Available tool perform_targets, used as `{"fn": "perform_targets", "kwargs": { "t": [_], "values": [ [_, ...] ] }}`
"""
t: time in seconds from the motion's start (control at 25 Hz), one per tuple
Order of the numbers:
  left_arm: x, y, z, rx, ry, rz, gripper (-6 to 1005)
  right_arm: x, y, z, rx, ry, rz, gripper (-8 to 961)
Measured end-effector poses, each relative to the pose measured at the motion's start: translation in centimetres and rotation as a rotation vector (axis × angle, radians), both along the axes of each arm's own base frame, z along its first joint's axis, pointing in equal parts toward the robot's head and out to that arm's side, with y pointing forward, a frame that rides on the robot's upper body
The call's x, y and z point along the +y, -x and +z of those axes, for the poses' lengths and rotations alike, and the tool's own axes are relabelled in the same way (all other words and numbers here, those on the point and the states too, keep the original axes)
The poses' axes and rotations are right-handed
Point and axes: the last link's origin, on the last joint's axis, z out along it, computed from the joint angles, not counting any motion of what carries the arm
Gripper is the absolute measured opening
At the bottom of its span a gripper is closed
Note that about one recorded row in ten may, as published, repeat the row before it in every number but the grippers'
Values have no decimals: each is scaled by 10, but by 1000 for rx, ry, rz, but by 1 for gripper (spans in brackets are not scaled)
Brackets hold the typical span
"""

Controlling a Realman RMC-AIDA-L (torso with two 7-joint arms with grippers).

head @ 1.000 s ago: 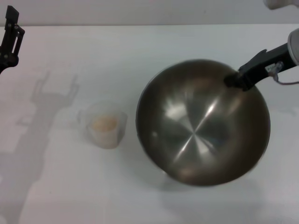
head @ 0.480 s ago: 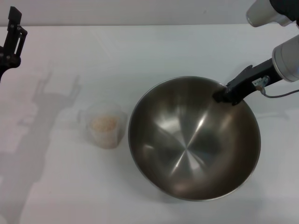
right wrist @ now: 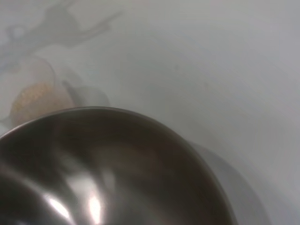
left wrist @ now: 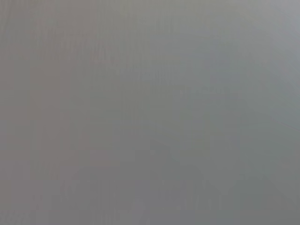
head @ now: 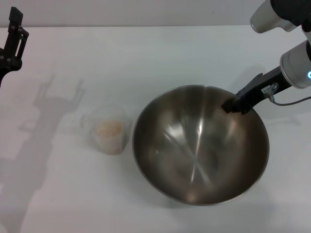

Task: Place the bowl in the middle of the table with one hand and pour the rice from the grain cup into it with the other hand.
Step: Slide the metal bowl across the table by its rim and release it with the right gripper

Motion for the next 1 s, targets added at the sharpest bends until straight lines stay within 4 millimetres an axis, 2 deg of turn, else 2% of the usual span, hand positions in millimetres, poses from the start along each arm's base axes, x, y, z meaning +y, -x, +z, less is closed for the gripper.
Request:
{"fn": "perform_targets", "kwargs": {
  "t": [0.04,0.16,0.44,0.52,0.56,0.68,0.72,0.76,0.84,0.88,0.92,0.96,1.0],
  "values": [
    [0,0,0,0,1,-1,685,0,0,0,-3,1,1,18],
    [-1,0,0,0,2,-5,683,0,1,1,-7,-4,9,176],
    [-4,0,0,-1,-2,-8,679,3,13,11,-8,-49,66,310],
    [-5,1,0,-2,-5,-8,677,6,27,17,-23,-85,133,348],
    [-5,1,0,-2,-5,-8,677,6,27,17,-23,-85,133,367],
    [-10,3,2,-8,-14,-8,675,13,44,24,-53,-167,236,427],
    [-11,3,3,-9,-18,-9,674,18,55,27,-94,-239,323,449],
    [-11,3,3,-9,-18,-9,673,18,55,27,-94,-239,323,472],
    [-11,3,3,-9,-18,-9,672,23,67,27,-160,-333,442,516],
    [-12,4,3,-10,-21,-10,671,25,72,26,-184,-374,495,515],
    [-14,4,4,-13,-27,-13,671,28,83,23,-242,-487,616,514],
    [-14,4,4,-13,-27,-13,670,28,83,23,-242,-487,616,513],
    [-15,4,4,-14,-29,-15,669,29,91,20,-273,-611,727,513]
  ]
}}
